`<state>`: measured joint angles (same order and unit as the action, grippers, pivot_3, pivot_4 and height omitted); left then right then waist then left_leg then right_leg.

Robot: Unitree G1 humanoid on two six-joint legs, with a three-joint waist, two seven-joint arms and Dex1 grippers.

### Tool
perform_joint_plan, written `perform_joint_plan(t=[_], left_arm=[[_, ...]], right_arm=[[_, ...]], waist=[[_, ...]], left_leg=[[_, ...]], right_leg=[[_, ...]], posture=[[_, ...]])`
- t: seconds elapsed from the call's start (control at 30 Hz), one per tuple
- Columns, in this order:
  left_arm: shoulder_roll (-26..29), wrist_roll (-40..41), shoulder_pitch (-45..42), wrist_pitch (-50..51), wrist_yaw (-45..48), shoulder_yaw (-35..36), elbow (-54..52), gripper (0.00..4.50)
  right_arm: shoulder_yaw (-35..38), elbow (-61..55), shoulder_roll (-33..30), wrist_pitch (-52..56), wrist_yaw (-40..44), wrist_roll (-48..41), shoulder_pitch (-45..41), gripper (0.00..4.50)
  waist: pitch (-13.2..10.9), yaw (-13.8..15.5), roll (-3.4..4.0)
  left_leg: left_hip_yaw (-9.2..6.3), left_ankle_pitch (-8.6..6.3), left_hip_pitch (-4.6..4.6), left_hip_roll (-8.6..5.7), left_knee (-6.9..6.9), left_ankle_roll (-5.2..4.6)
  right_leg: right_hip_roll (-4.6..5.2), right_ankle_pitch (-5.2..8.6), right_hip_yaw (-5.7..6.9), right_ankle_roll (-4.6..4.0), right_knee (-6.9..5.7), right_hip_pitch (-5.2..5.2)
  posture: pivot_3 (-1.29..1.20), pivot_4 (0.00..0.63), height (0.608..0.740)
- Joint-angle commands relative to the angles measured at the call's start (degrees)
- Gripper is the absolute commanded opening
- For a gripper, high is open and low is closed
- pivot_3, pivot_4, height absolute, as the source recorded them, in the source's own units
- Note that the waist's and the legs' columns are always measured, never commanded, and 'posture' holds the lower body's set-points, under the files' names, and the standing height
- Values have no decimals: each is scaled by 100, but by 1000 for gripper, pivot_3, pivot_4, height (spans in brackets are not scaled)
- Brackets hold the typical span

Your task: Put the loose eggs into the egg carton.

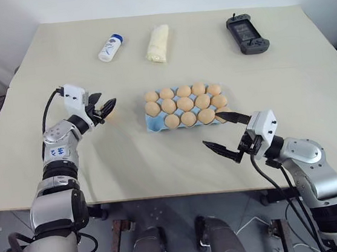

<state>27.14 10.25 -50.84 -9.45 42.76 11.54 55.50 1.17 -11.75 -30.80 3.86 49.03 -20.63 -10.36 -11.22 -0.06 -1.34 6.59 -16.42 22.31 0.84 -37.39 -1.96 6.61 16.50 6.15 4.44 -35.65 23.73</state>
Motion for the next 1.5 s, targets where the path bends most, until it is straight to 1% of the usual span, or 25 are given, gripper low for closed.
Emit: perform_joint_plan(t=[0.03,0.1,0.2,0.23,0.33,0.53,0.63,0.77,0.87,0.93,1.13,1.23,1.33,1.5], left_arm=[[-229,394,217,172,829,-243,-1249,2912],[-378,419,403,418,1189,-541,-1810,2912],[-436,407,524,691,1226,-666,-2120,2912],[-472,408,525,729,1213,-687,-2132,2912],[-626,422,706,625,1667,-993,-2333,2912],[-593,209,770,456,1955,-1259,-2169,2912],[-652,228,738,336,1801,-1189,-2077,2912],[-659,486,732,-27,1411,-739,-2006,2912],[-432,614,834,45,1315,-458,-2007,2912],[-142,594,1015,24,1382,-333,-2002,2912],[408,603,1264,133,1645,-217,-1975,2912],[489,550,1215,84,1629,-226,-1799,2912],[458,471,1130,22,1663,-330,-1633,2912],[431,259,998,-29,2102,-700,-1327,2912]], right_arm=[[134,-37,-19,-159,21,-29,13,4500],[136,24,-19,-204,41,-21,6,4500],[134,61,-17,-239,50,-16,-2,4500],[132,92,-15,-259,55,-12,-14,4500],[140,97,-8,-313,25,21,27,4500],[156,-2,3,-316,-69,35,114,4500],[141,-41,15,-305,-109,31,134,4500],[127,-98,9,-281,-152,15,175,4500],[122,-135,1,-241,-166,-2,186,4500],[116,-141,-3,-220,-159,-13,179,4500],[74,-101,7,-219,-85,-29,153,4500],[57,-66,24,-231,-55,-27,123,4500],[26,11,54,-270,-24,-10,80,4500],[24,90,28,-220,-4,-19,-61,4500]], waist=[[0,2,0],[0,16,0],[0,12,0],[0,-6,0],[0,-16,0],[0,-2,0],[0,0,0],[0,-8,0],[0,-7,0],[0,-19,0],[0,7,0],[0,37,0],[0,15,0],[0,2,0]], left_leg=[[0,0,1,0,-1,0],[0,0,1,0,-2,0],[1,0,1,-1,-9,-1],[1,0,1,-1,-12,-2],[10,-1,-7,1,-16,-3],[8,-1,-8,3,-32,-8],[6,-2,-7,3,-33,-10],[2,-3,-5,4,-33,-10],[2,-4,-4,6,-32,-10],[2,-4,-4,6,-32,-10],[1,-5,-4,6,-31,-9],[-6,-6,1,3,-33,-12],[-6,-8,0,2,-33,-14],[-5,-9,0,3,-31,-12]], right_leg=[[0,0,0,0,1,0],[1,0,-3,0,1,-3],[-1,0,-4,0,1,-4],[-2,0,-3,0,-1,-4],[-4,0,-4,0,1,-3],[0,-1,-21,-3,-5,-4],[5,-2,-29,-5,-5,-4],[5,-3,-33,-5,-3,-4],[5,-3,-30,-5,-2,-3],[5,-3,-29,-5,-1,-4],[6,-3,-29,-5,0,-3],[14,-3,-24,-5,4,-5],[16,-3,-24,-5,5,-6],[12,-3,-21,-5,3,-4]], posture=[[0,150,740],[0,150,740],[0,150,740],[0,150,740],[0,150,740],[0,150,740],[0,150,740],[0,150,740],[0,150,740],[0,150,740],[0,150,740],[0,150,740],[0,150,740],[0,150,740]])
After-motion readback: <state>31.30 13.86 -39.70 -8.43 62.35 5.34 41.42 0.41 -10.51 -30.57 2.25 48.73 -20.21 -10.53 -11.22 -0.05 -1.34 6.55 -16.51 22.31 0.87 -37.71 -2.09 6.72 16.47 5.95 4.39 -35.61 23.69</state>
